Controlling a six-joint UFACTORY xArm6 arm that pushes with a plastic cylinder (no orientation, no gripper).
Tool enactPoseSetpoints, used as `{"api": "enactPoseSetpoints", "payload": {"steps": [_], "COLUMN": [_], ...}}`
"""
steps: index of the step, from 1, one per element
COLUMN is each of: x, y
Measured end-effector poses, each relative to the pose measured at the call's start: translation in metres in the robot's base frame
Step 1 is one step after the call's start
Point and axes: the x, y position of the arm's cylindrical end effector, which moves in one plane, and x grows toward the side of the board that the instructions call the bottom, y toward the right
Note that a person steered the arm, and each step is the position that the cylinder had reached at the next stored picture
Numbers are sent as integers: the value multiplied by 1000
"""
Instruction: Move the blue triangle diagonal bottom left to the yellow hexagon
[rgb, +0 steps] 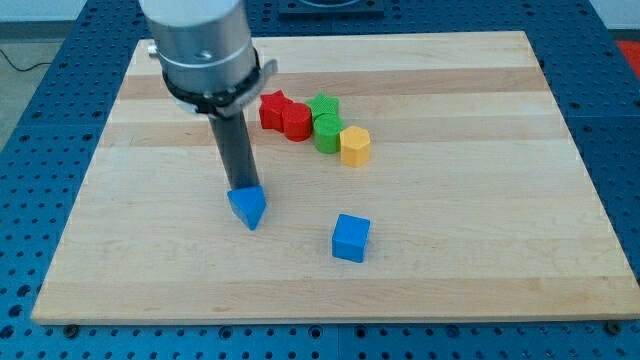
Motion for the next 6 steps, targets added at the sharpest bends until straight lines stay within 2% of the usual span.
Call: {"api": "enactPoseSetpoints", "payload": {"steps": [1, 2, 3, 4, 5, 6], "x": [-3, -15, -8, 22, 53, 60], "y": [-2, -41, -75, -54, -4, 29]}}
